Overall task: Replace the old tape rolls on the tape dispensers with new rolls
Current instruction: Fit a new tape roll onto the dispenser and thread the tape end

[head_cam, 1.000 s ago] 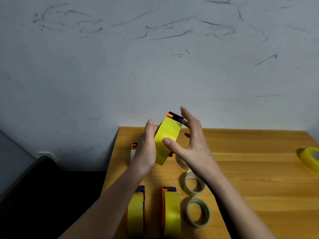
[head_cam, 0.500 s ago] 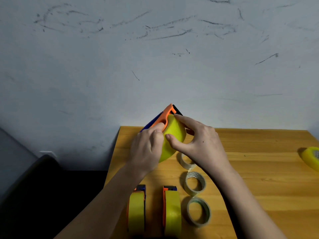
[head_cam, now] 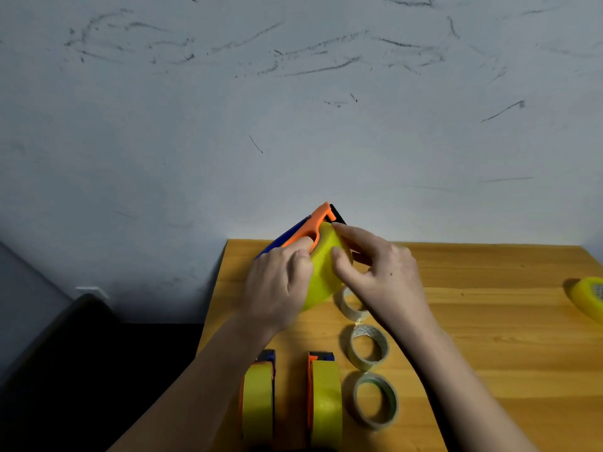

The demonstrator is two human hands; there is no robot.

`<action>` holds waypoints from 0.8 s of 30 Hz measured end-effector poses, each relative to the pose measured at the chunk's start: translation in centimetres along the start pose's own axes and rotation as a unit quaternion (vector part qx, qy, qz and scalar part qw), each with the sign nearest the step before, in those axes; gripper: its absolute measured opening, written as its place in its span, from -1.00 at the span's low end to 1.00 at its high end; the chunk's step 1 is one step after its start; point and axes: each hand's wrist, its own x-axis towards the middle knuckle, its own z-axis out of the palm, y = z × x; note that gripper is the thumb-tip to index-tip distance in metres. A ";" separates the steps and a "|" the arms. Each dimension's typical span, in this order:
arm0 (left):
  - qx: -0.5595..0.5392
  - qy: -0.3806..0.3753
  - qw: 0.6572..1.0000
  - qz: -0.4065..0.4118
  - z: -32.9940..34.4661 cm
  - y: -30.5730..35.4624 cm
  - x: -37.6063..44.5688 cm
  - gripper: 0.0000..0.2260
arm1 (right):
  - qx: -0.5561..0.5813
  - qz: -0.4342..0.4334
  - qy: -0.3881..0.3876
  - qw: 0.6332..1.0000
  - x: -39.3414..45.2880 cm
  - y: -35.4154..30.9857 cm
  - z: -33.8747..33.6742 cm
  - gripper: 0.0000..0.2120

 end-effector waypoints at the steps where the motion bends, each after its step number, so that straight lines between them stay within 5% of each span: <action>1: -0.002 -0.004 1.000 0.000 0.0 0.0 0.0 -0.42 | -0.009 -0.002 -0.013 1.000 -0.1 0.0 0.0 -0.38; 16: 0.020 -0.047 0.997 -0.049 0.1 -0.1 0.2 -0.40 | -0.029 0.010 -0.009 0.999 -0.2 0.1 0.5 -0.33; 21: 0.008 -0.041 0.998 -0.050 0.0 0.0 -0.3 -0.38 | -0.016 0.018 0.015 1.000 -0.1 0.3 0.8 -0.48; 24: -0.016 -0.049 0.996 -0.075 -0.3 0.2 -0.3 -0.34 | -0.030 0.021 -0.019 0.999 -0.5 0.2 0.8 -0.37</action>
